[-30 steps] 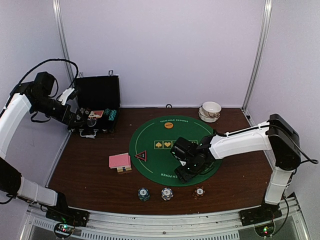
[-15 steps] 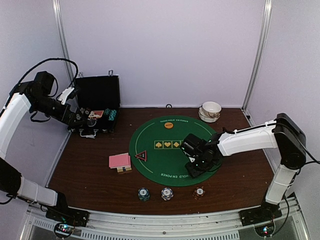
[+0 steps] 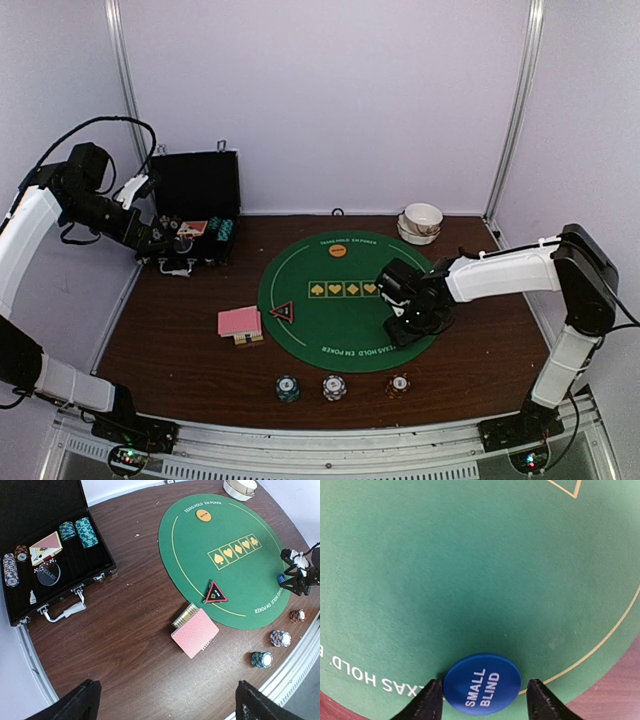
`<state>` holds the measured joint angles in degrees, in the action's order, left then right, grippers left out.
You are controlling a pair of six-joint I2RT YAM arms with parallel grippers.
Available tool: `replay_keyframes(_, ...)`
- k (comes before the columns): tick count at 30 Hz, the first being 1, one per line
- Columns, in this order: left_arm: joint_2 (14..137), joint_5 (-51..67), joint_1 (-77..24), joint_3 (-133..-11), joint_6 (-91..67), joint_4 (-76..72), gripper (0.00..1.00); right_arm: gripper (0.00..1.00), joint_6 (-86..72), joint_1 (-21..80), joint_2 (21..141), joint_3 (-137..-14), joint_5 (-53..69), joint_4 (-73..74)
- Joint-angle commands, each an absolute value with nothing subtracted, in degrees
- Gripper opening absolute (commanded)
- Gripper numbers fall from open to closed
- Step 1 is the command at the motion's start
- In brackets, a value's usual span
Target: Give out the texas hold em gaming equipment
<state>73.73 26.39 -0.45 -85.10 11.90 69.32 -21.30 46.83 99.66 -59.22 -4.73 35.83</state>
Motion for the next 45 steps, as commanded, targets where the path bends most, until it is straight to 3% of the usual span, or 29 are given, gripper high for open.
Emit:
replay_keyframes(1,72.7,26.7,-0.5,-86.7,12.2,70.2,0.98,0.65,-19.5,46.6,96.4,-61.0,-6.3,40.2)
replay_keyframes(17,72.7,26.2,-0.5,-87.2,13.4,71.4,0.98,0.94,-23.5,59.0,84.7,-63.1,-0.8,53.6)
replay_keyframes(28,72.8,27.1,-0.5,-86.8,13.4,71.9,0.98,0.92,-26.8,63.3,86.8,-59.1,3.6,50.5)
replay_keyframes(45,72.3,27.6,-0.5,-86.3,13.7,72.5,0.98,0.79,-26.7,64.2,92.8,-56.4,5.0,46.0)
